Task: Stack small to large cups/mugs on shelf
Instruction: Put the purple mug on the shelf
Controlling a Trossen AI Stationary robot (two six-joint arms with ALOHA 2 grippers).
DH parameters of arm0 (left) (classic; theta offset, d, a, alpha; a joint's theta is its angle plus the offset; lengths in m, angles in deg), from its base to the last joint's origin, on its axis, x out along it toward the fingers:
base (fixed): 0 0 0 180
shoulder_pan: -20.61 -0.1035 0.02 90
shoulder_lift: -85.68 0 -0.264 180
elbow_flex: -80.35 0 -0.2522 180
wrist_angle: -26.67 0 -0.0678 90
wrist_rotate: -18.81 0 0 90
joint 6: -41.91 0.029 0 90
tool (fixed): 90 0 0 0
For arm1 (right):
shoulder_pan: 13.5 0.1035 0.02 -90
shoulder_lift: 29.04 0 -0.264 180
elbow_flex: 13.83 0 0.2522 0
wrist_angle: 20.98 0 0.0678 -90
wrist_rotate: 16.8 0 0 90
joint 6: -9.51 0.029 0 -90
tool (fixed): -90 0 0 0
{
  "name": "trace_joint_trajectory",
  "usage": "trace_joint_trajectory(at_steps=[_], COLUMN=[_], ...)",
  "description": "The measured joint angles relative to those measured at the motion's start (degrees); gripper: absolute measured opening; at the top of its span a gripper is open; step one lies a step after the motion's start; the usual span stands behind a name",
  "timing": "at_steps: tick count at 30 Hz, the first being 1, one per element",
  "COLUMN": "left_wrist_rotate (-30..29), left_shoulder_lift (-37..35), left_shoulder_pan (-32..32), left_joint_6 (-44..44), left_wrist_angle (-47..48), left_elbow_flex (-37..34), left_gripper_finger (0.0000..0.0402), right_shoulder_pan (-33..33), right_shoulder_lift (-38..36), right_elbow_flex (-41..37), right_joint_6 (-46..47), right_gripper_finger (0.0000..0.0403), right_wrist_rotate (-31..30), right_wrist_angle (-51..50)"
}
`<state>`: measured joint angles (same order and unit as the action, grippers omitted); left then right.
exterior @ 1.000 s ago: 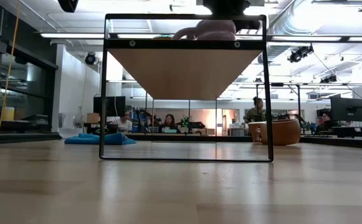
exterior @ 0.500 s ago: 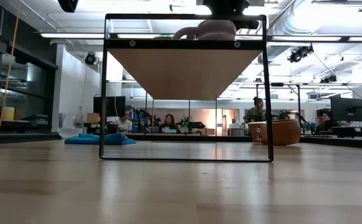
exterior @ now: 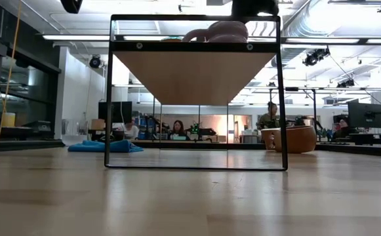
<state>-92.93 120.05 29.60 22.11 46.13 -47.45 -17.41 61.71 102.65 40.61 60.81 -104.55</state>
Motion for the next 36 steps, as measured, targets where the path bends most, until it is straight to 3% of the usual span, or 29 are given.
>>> trace_joint_trajectory(at_steps=[4, 8, 12, 16, 19, 36], left_wrist_rotate=[0.0, 0.0, 0.0, 0.0, 0.0, 0.0], left_shoulder_lift=[0.0, 0.0, 0.0, 0.0, 0.0, 0.0], left_shoulder_pan=[0.0, 0.0, 0.0, 0.0, 0.0, 0.0], left_joint_6=[-0.2, -0.2, -0.2, -0.2, -0.2, -0.2], left_wrist_angle=[0.0, 0.0, 0.0, 0.0, 0.0, 0.0], left_elbow_flex=[0.0, 0.0, 0.0, 0.0, 0.0, 0.0], left_gripper_finger=[0.0001, 0.0001, 0.0001, 0.0001, 0.0001, 0.0001], right_shoulder_pan=[4.4, 9.9, 12.7, 13.0, 12.6, 9.8], right_shoulder_lift=[-1.9, -5.4, -10.6, -15.0, -16.2, -15.8], right_elbow_flex=[-0.1, -6.4, -20.6, -32.8, -37.5, -38.3], right_joint_6=[-3.1, -3.9, 0.6, 4.0, 4.5, 2.9], right_gripper_finger=[0.0108, 0.0067, 0.0009, 0.0014, 0.0003, 0.0], right_wrist_rotate=[-1.6, -6.2, -8.6, -9.1, -9.0, -6.4], right_wrist_angle=[-6.4, -4.9, 4.7, 19.3, 28.2, 35.5])
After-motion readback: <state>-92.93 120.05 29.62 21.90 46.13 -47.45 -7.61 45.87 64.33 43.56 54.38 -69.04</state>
